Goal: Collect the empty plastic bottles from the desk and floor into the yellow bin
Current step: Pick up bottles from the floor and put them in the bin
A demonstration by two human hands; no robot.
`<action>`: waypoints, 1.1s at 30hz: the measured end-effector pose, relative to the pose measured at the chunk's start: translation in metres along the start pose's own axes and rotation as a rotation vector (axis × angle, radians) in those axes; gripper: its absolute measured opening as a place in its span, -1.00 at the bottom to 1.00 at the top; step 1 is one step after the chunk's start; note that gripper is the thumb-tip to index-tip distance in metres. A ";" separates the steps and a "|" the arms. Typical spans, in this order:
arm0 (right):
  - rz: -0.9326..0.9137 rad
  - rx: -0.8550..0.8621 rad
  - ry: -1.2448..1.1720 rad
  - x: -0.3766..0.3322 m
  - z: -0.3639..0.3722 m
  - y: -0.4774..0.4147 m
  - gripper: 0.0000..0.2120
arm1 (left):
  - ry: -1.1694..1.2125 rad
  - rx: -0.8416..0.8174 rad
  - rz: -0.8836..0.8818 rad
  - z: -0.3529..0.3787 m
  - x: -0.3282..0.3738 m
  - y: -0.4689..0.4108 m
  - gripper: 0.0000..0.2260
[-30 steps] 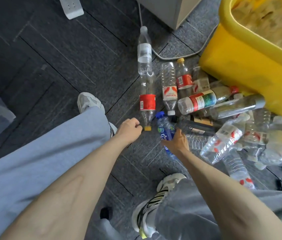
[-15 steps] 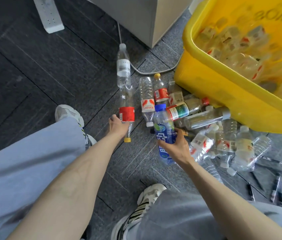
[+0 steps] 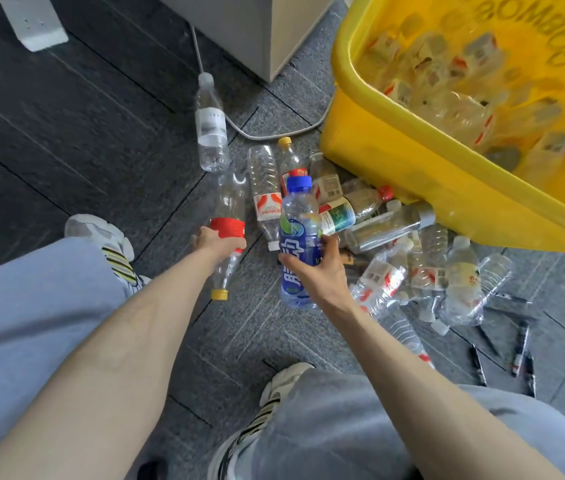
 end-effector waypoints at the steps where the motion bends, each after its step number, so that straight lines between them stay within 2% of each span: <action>1: 0.024 -0.022 -0.012 0.000 -0.001 0.005 -0.38 | -0.002 -0.014 0.002 -0.005 -0.004 0.010 -0.09; 3: 0.078 -0.061 -0.052 0.000 -0.006 0.021 -0.39 | 0.029 -0.036 -0.002 -0.016 -0.013 0.037 -0.10; 8: 0.109 -0.083 -0.130 -0.031 -0.044 0.082 -0.41 | 0.223 -0.151 0.023 -0.035 -0.019 0.142 -0.32; 10: 0.092 -0.051 -0.165 -0.046 -0.063 0.106 -0.35 | 0.272 -0.202 0.080 -0.041 -0.009 0.188 -0.41; 12: 0.089 0.026 -0.205 -0.053 -0.083 0.125 -0.27 | 0.297 -0.216 0.170 -0.044 0.007 0.226 -0.41; 13: 0.078 0.064 -0.253 -0.058 -0.092 0.134 -0.36 | 0.295 -0.218 0.213 -0.045 0.014 0.242 -0.39; 15: 0.031 0.152 -0.379 -0.069 -0.111 0.151 -0.66 | 0.290 -0.229 0.294 -0.045 0.024 0.273 -0.34; 16: 0.026 0.193 -0.445 -0.070 -0.120 0.157 -0.70 | 0.277 -0.242 0.320 -0.044 0.025 0.286 -0.27; 18: 0.057 0.249 -0.572 -0.066 -0.133 0.174 -0.63 | 0.241 -0.276 0.348 -0.039 0.023 0.306 -0.14; 19: 0.077 0.270 -0.637 -0.063 -0.140 0.182 -0.60 | 0.235 -0.293 0.363 -0.037 0.022 0.317 -0.14; 22: 0.112 0.303 -0.770 -0.062 -0.158 0.197 -0.34 | 0.251 -0.333 0.405 -0.033 0.026 0.349 -0.29; 24: 0.074 0.301 -0.815 -0.074 -0.174 0.198 -0.33 | 0.257 -0.384 0.449 -0.029 0.040 0.366 -0.28; 26: 0.046 0.288 -0.828 -0.093 -0.195 0.189 -0.45 | 0.263 -0.439 0.511 -0.028 0.058 0.385 -0.22; 27: 0.023 0.295 -0.806 -0.105 -0.209 0.180 -0.44 | 0.270 -0.453 0.543 -0.030 0.067 0.393 -0.21; 30: -0.052 0.376 -0.707 -0.135 -0.262 0.126 -0.08 | 0.249 -0.514 0.584 -0.034 0.091 0.400 -0.18; 31: -0.080 0.383 -0.710 -0.149 -0.277 0.112 -0.03 | 0.229 -0.522 0.594 -0.035 0.100 0.399 -0.13; 33: -0.130 0.398 -0.679 -0.189 -0.293 0.113 -0.16 | 0.213 -0.490 0.622 -0.043 0.119 0.400 -0.12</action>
Point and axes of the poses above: each hand's wrist, its own y-axis away from the middle knuckle, its own z-axis out of the palm, x = y × z, the point moved 8 cm from there along -y, towards the middle knuckle, and after that the axes turned 8 degrees about -z, right-handed, at the moved point
